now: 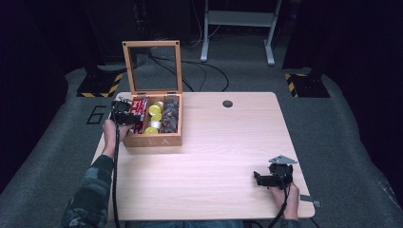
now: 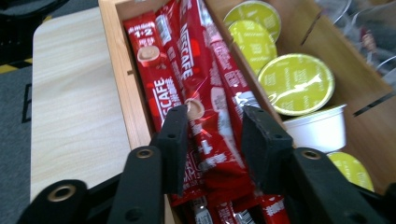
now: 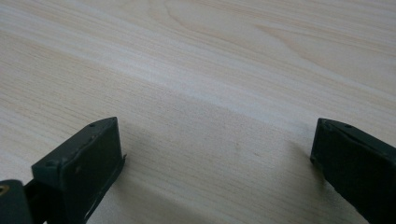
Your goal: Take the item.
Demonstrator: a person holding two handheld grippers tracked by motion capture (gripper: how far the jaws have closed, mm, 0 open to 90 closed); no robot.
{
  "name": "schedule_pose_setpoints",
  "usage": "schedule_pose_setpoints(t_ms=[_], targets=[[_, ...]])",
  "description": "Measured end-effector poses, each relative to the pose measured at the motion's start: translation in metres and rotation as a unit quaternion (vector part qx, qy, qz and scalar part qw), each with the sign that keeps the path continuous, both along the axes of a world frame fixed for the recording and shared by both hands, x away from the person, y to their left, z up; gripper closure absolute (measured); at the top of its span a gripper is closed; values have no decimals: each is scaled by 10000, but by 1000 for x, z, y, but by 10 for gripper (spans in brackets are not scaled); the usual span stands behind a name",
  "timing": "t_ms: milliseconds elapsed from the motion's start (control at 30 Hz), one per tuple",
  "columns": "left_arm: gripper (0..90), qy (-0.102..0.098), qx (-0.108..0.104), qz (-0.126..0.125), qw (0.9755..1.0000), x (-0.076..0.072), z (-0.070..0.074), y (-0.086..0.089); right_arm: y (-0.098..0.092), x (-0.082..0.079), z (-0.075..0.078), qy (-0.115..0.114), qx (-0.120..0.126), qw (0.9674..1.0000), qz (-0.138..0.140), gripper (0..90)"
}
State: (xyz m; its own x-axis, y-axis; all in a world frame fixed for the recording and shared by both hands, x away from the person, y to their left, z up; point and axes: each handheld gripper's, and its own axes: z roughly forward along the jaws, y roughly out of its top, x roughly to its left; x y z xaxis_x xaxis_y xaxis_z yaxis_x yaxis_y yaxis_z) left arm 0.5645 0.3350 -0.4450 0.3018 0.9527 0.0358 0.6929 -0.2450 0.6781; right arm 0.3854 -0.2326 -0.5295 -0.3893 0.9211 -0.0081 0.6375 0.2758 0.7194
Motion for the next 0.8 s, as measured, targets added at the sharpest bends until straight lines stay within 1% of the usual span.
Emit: schedule_pose_setpoints(t_ms=[267, 300, 333, 433, 567, 600, 733, 800], targets=[[665, 30, 0, 137, 9999, 0, 0, -2, 0, 0, 0, -6, 29, 10000, -27, 16], [676, 48, 7, 136, 9999, 0, 0, -1, 0, 0, 0, -6, 29, 10000, -26, 16], [704, 100, -40, 164, 9998, 0, 0, -2, 0, 0, 0, -6, 29, 10000, -29, 17], [743, 124, -91, 178, 9997, -1, 0, -1, 1, -1, 0, 3, 68, 10000, -73, 19], [771, 98, -137, 205, 9996, -1, 0, -1, 1, -1, 0, 1, 64, 10000, -72, 19], [788, 48, -155, 256, 9995, -2, 0, -1, 1, -1, 0, 8, 60, 10000, -62, 21], [822, 18, -135, 299, 9995, -4, 0, -1, 1, -1, 0, 9, 66, 9999, -81, 22], [828, -66, -168, 345, 9992, -5, 0, 0, 1, -1, 0, 9, 66, 9999, -81, 23]])
